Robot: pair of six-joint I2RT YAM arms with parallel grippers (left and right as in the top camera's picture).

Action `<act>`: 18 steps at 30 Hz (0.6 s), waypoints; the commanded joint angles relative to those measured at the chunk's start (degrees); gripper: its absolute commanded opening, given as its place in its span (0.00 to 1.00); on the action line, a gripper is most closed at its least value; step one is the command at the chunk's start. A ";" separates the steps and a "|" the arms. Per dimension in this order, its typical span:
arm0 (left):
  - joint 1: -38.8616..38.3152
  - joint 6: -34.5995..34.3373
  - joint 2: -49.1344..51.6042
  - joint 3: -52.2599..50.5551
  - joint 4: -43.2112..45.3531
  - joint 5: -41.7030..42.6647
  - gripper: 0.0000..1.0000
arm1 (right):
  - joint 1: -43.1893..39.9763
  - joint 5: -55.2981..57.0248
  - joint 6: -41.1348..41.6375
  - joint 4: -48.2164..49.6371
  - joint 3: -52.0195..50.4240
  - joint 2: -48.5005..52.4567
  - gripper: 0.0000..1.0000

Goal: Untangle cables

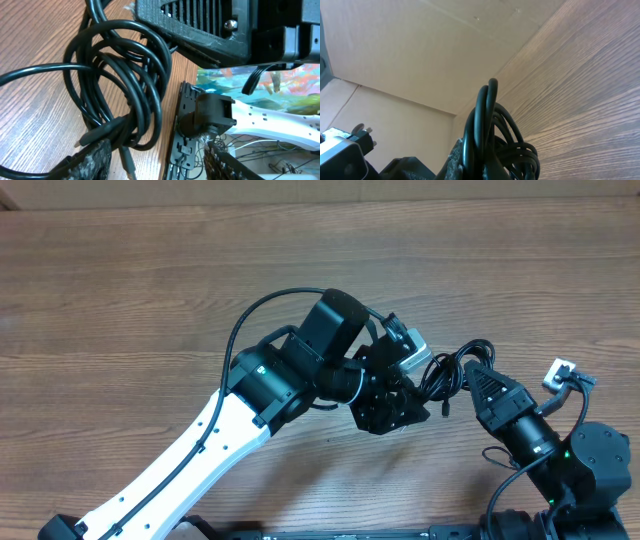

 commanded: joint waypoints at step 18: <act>-0.39 1.53 0.87 0.39 1.70 -0.68 0.49 | 0.24 -6.82 2.86 3.21 1.29 -0.13 0.04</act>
